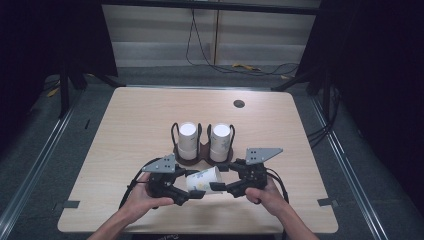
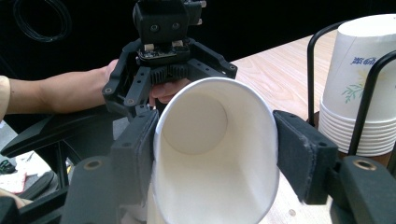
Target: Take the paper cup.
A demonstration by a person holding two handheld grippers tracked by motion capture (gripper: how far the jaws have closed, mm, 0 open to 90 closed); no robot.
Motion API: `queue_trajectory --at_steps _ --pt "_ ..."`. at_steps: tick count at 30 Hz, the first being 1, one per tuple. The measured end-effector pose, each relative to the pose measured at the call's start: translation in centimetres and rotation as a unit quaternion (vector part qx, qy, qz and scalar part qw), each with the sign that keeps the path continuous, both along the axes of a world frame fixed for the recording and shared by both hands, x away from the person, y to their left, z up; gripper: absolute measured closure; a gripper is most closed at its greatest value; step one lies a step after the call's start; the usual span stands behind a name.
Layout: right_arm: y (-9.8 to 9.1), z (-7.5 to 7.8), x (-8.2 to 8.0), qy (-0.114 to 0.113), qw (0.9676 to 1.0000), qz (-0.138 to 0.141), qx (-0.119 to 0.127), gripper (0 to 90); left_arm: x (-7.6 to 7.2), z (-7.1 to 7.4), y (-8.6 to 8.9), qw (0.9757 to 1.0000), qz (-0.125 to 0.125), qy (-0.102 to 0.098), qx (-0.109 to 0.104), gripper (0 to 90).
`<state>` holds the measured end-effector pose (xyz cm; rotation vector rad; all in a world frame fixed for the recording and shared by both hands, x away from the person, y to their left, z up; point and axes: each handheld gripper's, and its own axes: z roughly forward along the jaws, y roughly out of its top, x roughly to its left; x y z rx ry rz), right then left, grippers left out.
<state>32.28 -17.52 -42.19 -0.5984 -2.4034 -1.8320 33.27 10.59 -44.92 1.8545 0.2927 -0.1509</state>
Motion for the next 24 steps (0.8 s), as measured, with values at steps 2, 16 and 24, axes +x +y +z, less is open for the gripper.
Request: queue_trajectory --at_steps 2,16,24 --pt "0.04 0.00 0.03 0.000 1.0000 -0.001 -0.001 34.9 0.03 -0.08 0.01 1.0000 0.002 -0.002 0.004 26.7" --pt "-0.19 -0.16 0.80 0.016 0.9992 -0.034 -0.016 35.6 0.84 -0.67 0.74 0.9987 0.028 0.011 0.041 18.6" --pt "-0.62 -0.05 0.79 0.021 0.9965 -0.067 -0.046 35.9 0.99 -1.06 0.93 0.9976 0.046 0.012 0.050 17.2"
